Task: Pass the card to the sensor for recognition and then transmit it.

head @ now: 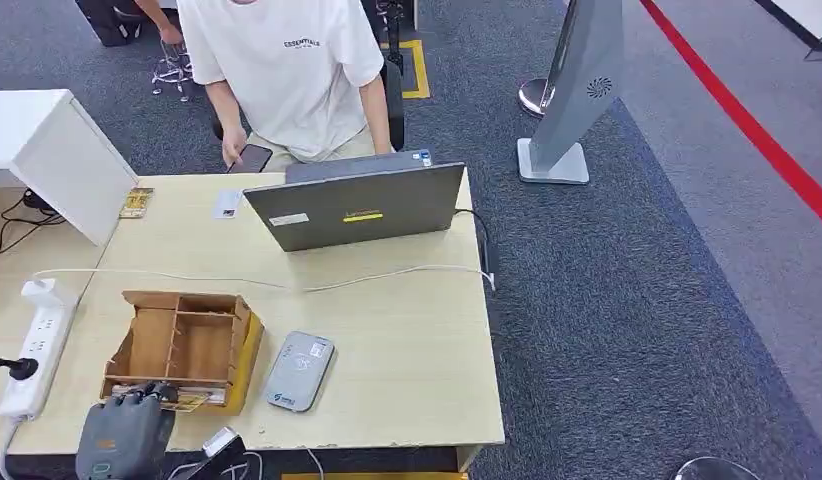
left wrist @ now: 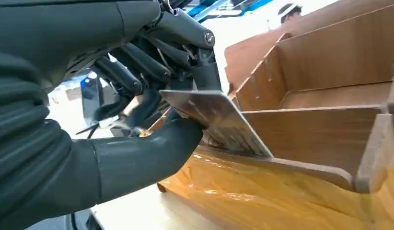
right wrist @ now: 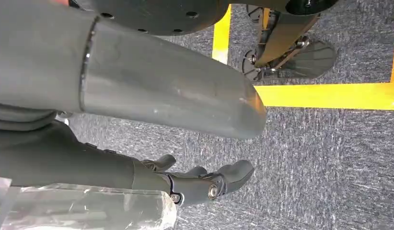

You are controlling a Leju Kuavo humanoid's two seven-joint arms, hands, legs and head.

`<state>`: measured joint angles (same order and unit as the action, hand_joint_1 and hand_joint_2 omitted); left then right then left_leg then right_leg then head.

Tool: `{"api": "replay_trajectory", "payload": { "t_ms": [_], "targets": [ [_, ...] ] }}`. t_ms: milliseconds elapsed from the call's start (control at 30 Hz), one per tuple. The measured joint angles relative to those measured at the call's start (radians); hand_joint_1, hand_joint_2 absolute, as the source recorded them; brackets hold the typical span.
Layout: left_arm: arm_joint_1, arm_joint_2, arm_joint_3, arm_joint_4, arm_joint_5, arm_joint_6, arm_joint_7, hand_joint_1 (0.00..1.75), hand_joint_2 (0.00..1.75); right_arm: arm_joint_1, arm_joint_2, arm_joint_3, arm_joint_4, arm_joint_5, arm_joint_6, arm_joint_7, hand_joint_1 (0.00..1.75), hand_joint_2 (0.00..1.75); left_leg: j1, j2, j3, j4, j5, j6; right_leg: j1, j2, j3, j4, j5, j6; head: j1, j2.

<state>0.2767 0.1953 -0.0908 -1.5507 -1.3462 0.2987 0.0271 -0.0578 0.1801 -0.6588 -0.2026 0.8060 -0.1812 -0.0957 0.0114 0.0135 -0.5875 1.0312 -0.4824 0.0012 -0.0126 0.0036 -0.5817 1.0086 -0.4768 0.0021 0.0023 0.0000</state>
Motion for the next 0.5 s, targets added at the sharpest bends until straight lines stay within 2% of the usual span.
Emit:
{"api": "replay_trajectory", "payload": {
  "t_ms": [167, 300, 500],
  "targets": [
    [0.000, 0.000, 0.000, 0.000, 0.000, 0.001, 0.000, 1.75, 1.75, 0.000, 0.000, -0.004, 0.000, 0.002, 0.000, 0.000, 0.00, 0.00, 0.000, 0.000, 0.000, 0.000, 0.000, 0.000, 0.000, 0.000, 0.000, 0.000, 0.000, 0.000, 0.000, 0.000],
    [0.000, 0.000, 0.000, -0.001, -0.029, 0.047, 0.006, 1.75, 1.75, 0.000, 0.000, -0.013, 0.000, 0.007, -0.002, -0.001, 0.00, 0.00, 0.000, 0.000, 0.000, 0.000, 0.000, 0.000, 0.000, 0.000, 0.000, 0.000, 0.000, 0.000, 0.000, 0.000],
    [0.000, 0.000, 0.000, -0.009, -0.054, 0.058, 0.019, 1.75, 1.75, 0.000, 0.000, -0.021, 0.000, 0.010, -0.003, -0.001, 0.00, 0.00, 0.000, 0.000, 0.000, 0.000, 0.000, 0.000, 0.000, 0.000, 0.000, 0.000, 0.000, 0.000, 0.000, 0.000]
  ]
}}
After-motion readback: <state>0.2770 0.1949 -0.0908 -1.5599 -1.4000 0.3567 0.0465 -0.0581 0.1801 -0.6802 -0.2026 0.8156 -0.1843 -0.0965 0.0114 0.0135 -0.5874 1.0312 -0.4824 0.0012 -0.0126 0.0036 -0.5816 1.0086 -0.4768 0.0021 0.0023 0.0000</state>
